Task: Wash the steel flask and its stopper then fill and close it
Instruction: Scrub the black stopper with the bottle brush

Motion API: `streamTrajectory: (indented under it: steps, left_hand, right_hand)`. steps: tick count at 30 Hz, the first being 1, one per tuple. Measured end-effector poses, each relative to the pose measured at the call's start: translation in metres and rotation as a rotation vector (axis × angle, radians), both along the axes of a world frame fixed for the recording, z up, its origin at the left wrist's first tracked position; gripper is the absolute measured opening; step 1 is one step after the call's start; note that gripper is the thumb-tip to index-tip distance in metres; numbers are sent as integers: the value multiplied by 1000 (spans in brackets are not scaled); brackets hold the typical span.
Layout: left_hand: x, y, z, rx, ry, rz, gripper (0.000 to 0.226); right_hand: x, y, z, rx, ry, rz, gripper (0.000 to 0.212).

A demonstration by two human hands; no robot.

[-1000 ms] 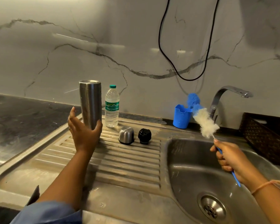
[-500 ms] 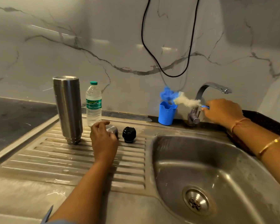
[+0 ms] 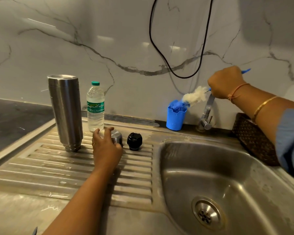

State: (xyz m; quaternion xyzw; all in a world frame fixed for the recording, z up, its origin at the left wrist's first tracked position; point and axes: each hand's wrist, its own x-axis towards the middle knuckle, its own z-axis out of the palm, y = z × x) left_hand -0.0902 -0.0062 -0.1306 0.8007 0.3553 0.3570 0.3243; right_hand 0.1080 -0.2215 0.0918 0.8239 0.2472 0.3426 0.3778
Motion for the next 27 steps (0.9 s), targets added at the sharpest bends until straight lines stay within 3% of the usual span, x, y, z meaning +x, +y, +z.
streamTrajectory:
  steps: [3, 7, 9, 12, 17, 27]
  left_hand:
    - [0, 2, -1, -1, 30, -35, 59]
    - [0, 5, -4, -20, 87, -68, 65]
    - [1, 6, -6, -10, 108, -77, 65]
    - [1, 9, -8, -1, 142, -105, 63]
    - [2, 10, -9, -4, 122, -107, 57]
    - [-1, 8, -9, 40, 135, -108, 56]
  right_hand:
    - [0, 7, 2, -73, -29, 23, 12]
    - [-4, 11, 3, -253, -64, 61, 32]
    - [-3, 12, -2, -266, -57, 65, 29]
    - [-1, 10, -4, -197, -56, 49, 18]
    - [-4, -8, 16, -47, -27, 30, 36]
    - [-13, -40, 45, 159, -81, 106, 37]
